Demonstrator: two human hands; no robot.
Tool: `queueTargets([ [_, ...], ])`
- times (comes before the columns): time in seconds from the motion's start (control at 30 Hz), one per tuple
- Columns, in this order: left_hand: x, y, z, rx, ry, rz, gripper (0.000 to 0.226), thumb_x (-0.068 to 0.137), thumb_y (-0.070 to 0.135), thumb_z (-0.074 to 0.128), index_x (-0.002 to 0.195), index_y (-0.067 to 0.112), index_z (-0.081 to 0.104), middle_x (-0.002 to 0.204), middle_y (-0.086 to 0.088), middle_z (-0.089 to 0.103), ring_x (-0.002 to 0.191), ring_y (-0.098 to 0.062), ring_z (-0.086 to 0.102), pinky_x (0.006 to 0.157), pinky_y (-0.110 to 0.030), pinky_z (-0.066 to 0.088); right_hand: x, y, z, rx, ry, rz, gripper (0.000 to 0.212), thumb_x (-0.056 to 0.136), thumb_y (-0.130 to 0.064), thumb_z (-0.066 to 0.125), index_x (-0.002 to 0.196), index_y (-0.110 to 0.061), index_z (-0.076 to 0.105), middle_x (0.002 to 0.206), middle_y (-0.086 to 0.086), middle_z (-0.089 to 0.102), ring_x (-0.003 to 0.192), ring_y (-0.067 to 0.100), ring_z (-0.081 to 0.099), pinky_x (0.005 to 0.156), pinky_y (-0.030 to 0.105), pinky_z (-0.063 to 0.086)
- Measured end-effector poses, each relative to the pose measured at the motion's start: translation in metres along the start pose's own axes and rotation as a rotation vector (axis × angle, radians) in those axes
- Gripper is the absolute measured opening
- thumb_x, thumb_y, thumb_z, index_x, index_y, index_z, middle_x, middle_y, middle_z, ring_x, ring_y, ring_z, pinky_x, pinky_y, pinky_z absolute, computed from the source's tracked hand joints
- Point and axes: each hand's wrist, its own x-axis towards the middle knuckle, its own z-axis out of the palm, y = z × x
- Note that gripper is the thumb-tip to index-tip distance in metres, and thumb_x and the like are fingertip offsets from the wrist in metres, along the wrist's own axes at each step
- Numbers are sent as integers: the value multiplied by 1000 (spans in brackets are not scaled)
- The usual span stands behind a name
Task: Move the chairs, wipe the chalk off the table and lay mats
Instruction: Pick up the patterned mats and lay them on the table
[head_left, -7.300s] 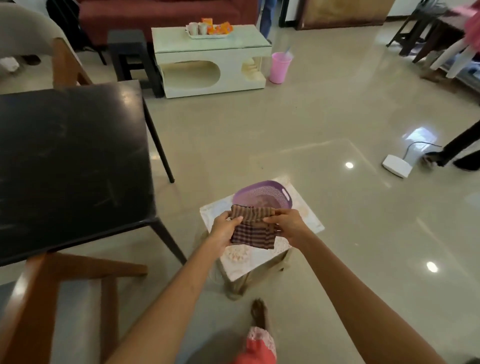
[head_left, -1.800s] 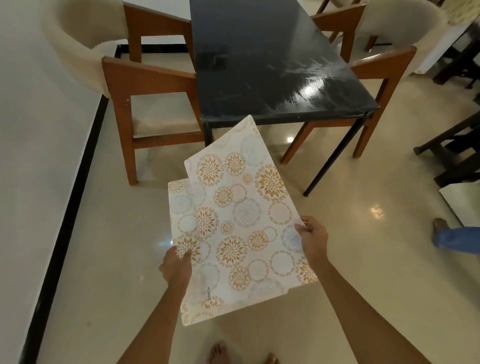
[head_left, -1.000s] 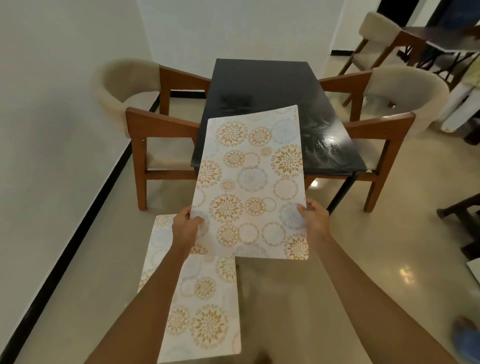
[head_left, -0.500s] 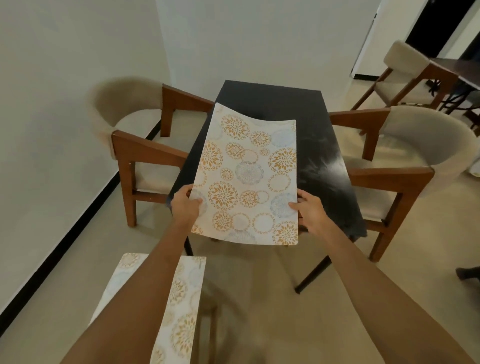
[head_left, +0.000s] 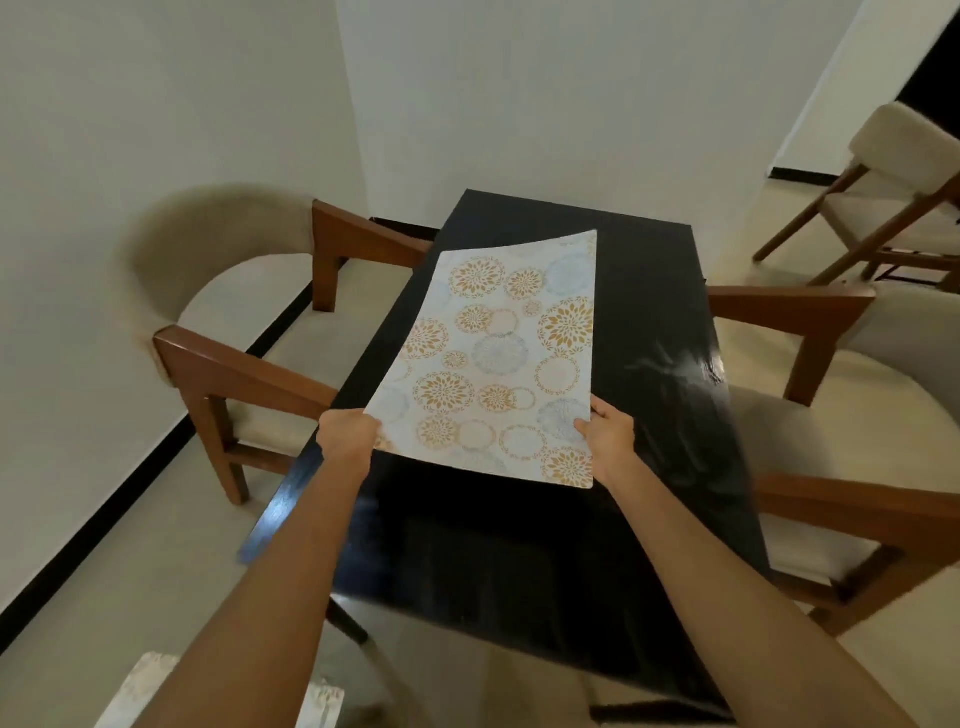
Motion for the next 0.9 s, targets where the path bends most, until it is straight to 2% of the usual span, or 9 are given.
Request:
queueTargets([
  [0.07, 18, 6, 16, -117, 23, -39, 20, 82, -8, 58, 99, 0, 65, 107, -22, 64, 91, -32, 62, 67, -34, 52, 29, -4, 16, -10, -3, 18, 49, 92, 11, 52, 133, -14, 57, 119, 9, 66, 104, 26, 65, 93, 46, 54],
  [0.1, 29, 9, 25, -162, 39, -51, 25, 82, -10, 57, 102, 2, 64, 110, -23, 63, 91, -32, 62, 63, -34, 51, 46, -7, 26, -14, -5, 34, 49, 92, 10, 53, 133, -15, 57, 116, 8, 66, 102, 26, 66, 92, 46, 54],
  [0.2, 57, 19, 46, -276, 117, -106, 46, 81, -12, 62, 125, 0, 55, 122, -24, 58, 102, -35, 62, 76, -38, 55, 84, -16, 50, -18, 14, 78, 48, 92, 9, 53, 132, -17, 57, 119, 9, 66, 101, 25, 66, 91, 47, 55],
  [0.27, 71, 23, 57, -353, 142, -161, 52, 79, -13, 65, 128, -1, 52, 122, -26, 58, 103, -37, 62, 78, -37, 54, 103, -19, 62, -30, 19, 97, 48, 92, 8, 53, 132, -17, 57, 121, 9, 65, 103, 26, 65, 90, 48, 55],
  [0.37, 90, 25, 66, -421, 189, -223, 53, 78, -12, 66, 127, -3, 51, 116, -26, 61, 95, -36, 65, 73, -34, 53, 124, -20, 80, -49, 25, 138, 49, 92, 8, 54, 134, -18, 56, 123, 10, 63, 104, 27, 65, 90, 49, 55],
  [0.5, 104, 25, 67, -424, 261, -264, 47, 79, -12, 66, 123, -3, 55, 108, -25, 64, 79, -30, 63, 70, -33, 54, 135, -16, 95, -83, 38, 143, 44, 93, 5, 54, 132, -15, 57, 123, 11, 63, 104, 27, 64, 90, 48, 55],
  [0.67, 112, 21, 70, -331, 290, -280, 41, 76, -7, 71, 114, 2, 61, 105, -20, 65, 86, -31, 66, 76, -39, 58, 139, -19, 101, -325, 145, 84, 33, 91, -4, 63, 123, -11, 64, 113, 11, 68, 84, 21, 66, 73, 36, 58],
  [0.8, 116, 16, 69, -260, 294, -278, 37, 75, 0, 74, 108, 8, 61, 105, -17, 66, 92, -32, 67, 83, -43, 57, 138, -16, 97, -492, 175, 60, 20, 86, -14, 70, 106, -12, 70, 93, 3, 70, 78, 18, 67, 68, 35, 57],
  [0.9, 118, 17, 69, -245, 347, -266, 38, 74, 1, 75, 108, 8, 61, 105, -17, 67, 92, -32, 68, 84, -43, 56, 138, -12, 96, -519, 177, 71, 8, 83, -14, 74, 86, -16, 68, 90, 3, 70, 77, 18, 66, 69, 35, 57],
])
